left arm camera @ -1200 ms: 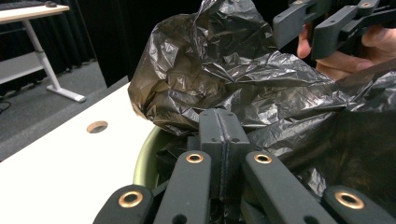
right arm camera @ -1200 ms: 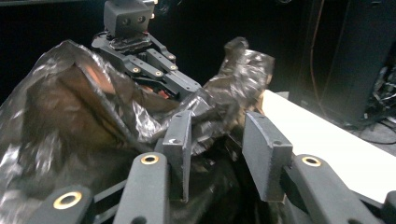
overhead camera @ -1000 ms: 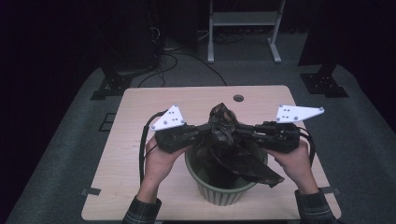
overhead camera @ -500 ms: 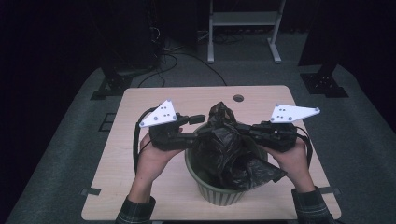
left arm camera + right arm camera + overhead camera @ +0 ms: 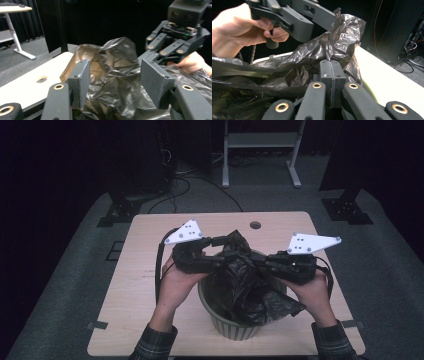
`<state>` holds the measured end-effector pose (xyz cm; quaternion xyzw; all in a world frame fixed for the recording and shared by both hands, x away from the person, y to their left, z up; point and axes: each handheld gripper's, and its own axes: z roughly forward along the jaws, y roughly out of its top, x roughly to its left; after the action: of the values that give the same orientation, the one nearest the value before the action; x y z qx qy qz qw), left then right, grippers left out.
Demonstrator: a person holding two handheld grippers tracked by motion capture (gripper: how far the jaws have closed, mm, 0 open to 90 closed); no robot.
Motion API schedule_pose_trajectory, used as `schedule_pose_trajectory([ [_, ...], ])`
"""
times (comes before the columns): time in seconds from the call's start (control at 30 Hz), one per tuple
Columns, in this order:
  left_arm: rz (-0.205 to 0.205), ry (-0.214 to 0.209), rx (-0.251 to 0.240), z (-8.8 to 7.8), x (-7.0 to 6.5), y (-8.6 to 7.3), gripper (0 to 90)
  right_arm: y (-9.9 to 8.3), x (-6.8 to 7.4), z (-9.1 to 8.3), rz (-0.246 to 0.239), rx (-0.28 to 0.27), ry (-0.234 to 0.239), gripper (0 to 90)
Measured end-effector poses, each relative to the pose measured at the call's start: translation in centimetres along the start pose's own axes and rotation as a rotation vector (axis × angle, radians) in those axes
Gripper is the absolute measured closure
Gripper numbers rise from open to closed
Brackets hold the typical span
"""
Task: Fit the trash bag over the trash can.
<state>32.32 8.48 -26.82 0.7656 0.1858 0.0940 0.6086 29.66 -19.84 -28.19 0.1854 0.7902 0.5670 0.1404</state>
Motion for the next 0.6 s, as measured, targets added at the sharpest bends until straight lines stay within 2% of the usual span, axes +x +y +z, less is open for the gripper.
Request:
schedule_pose_trajectory([
  [0.1, -0.005, -0.01, -0.01, 0.0, 0.1, 0.0, 40.6, -0.1, 0.0, -0.1, -0.004, 0.003, 0.0, 90.0],
  [0.3, -0.003, -0.014, 0.002, 0.7, 0.2, 0.4, 42.7, -0.1, 0.3, 0.1, -0.016, 0.003, 0.017, 90.0],
  [0.4, 0.013, -0.005, 0.018, 1.0, 0.2, 0.4, 53.7, -0.1, 0.4, 0.2, -0.018, 0.001, 0.022, 90.0],
  [0.53, 0.045, 0.019, 0.057, 1.1, 0.1, 0.3, 77.7, -0.1, 0.4, 0.1, -0.019, 0.0, 0.021, 90.0],
  [0.6, 0.061, 0.026, 0.079, 1.0, 0.1, 0.2, 86.1, -0.1, 0.3, -0.1, -0.017, 0.0, 0.013, 90.0],
])
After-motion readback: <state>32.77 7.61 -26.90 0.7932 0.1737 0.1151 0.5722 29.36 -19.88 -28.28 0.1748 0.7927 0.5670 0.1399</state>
